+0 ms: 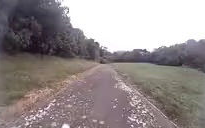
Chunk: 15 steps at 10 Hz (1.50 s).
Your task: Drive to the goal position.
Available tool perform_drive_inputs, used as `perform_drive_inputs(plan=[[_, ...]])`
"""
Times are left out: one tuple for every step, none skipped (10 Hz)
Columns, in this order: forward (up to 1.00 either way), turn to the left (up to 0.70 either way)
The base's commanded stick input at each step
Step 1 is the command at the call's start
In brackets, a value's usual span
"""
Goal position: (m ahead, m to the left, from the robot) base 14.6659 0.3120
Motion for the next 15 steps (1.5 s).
perform_drive_inputs(plan=[[0.7, -0.27], [0.7, -0.35], [0.7, -0.35], [0.7, -0.3], [0.7, -0.14], [0.7, 0.0], [0.7, 0.0], [0.7, 0.0], [0.7, 0.0], [0.7, 0.0], [0.7, -0.09], [0.7, -0.23], [0.7, -0.32], [0.7, -0.15], [0.7, 0.0]])
